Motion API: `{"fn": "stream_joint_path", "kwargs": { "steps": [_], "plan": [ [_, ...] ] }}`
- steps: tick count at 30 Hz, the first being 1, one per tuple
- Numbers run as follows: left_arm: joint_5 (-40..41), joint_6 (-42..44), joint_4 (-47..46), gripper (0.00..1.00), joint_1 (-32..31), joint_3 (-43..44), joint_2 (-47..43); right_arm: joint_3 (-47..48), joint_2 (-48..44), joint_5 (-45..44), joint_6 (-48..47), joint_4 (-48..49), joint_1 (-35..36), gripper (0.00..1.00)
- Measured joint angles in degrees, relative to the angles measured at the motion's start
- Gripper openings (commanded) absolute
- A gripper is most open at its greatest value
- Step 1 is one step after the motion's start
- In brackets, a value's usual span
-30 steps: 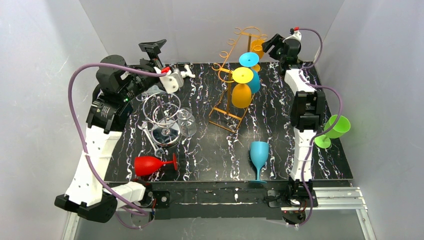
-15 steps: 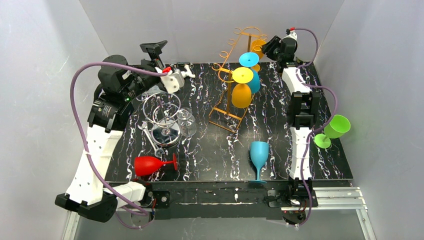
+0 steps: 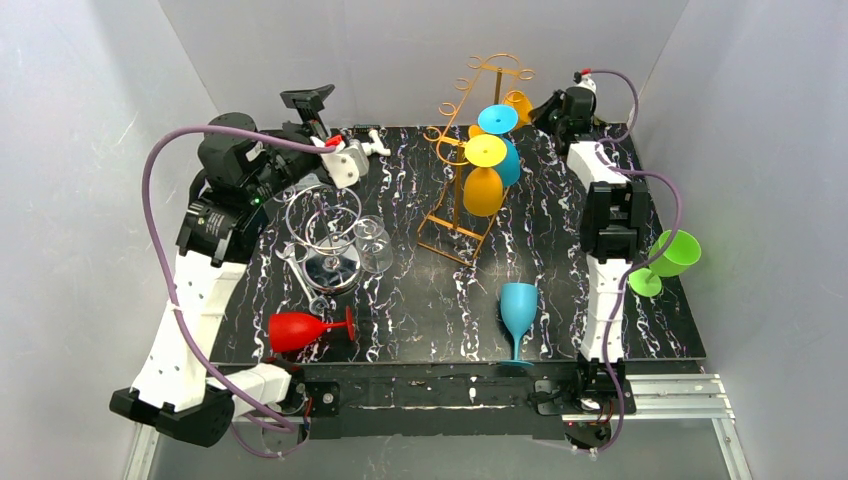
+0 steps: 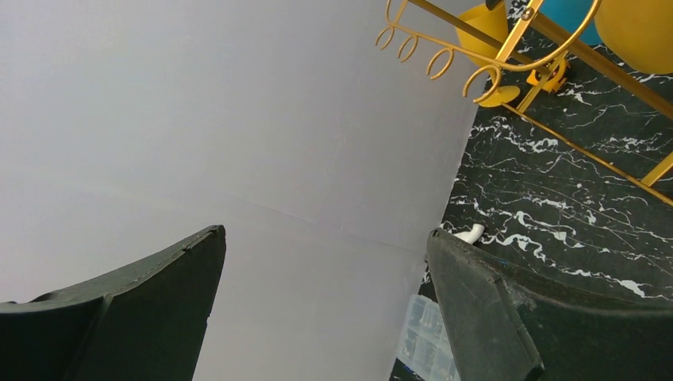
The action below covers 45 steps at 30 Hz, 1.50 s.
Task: Place the wine glass upside down on the wine glass rack
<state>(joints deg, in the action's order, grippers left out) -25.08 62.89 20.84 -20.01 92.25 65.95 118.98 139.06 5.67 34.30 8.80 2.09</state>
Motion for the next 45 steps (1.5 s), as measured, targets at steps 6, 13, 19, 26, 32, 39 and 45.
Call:
{"fn": "stream_joint_path", "kwargs": {
  "steps": [6,13,19,26,32,39,45],
  "plan": [
    [0.09,-0.59,0.22,0.98,0.00,-0.81,-0.74,-14.05,-10.43,-1.46,-0.39,1.16,-1.77,0.01],
    [0.02,-2.73,0.26,0.98,0.00,-0.81,-3.54,-21.53,-25.51,-5.53,-4.55,2.71,-4.83,0.01],
    [0.02,-5.18,0.52,0.98,0.00,-0.74,-6.47,-24.55,-35.36,-10.14,-9.49,3.85,-4.96,0.01],
    [0.13,-18.14,2.51,0.98,0.00,3.87,-5.84,-34.73,-51.30,-13.20,-12.24,0.72,-4.55,0.01],
    [-0.79,-33.92,5.29,0.98,0.00,5.55,-5.62,-40.15,-75.32,-12.57,-12.04,-3.34,-3.85,0.01],
    [-3.93,-47.65,7.85,0.98,0.00,6.08,-5.40,-40.85,-94.95,-6.43,-8.11,1.81,-2.43,0.01],
    [-7.08,-54.77,7.98,0.86,0.02,8.66,-4.02,-41.40,-93.31,4.98,3.52,10.99,-2.38,0.01]
  ]
}}
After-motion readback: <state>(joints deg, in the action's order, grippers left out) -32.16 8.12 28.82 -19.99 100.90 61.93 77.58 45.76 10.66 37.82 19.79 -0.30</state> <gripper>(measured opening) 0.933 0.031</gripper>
